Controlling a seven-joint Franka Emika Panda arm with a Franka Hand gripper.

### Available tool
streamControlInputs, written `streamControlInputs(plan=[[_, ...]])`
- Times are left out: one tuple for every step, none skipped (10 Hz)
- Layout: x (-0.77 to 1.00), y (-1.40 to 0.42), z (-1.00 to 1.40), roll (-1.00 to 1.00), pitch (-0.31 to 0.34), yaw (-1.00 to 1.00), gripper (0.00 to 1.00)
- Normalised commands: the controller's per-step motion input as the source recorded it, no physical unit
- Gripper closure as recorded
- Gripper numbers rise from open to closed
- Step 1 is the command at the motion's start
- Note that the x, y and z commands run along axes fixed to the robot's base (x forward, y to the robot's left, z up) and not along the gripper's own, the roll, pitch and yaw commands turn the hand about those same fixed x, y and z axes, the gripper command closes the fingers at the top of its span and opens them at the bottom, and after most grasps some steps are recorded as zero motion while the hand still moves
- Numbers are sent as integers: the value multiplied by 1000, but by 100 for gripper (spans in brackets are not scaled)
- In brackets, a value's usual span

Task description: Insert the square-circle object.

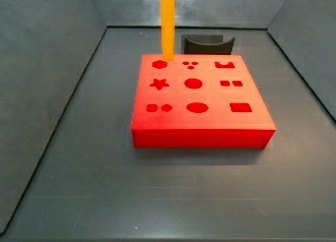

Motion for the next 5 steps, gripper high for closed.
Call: streamControlInputs(plan=[[40,51,63,-31,4,0,100],[297,91,-206,-69,0,-646,100],[74,0,-180,-70,0,-1000,100],[0,-17,0,-107,-76,-1000,100],[0,-3,-29,-67,-89,-1000,100]])
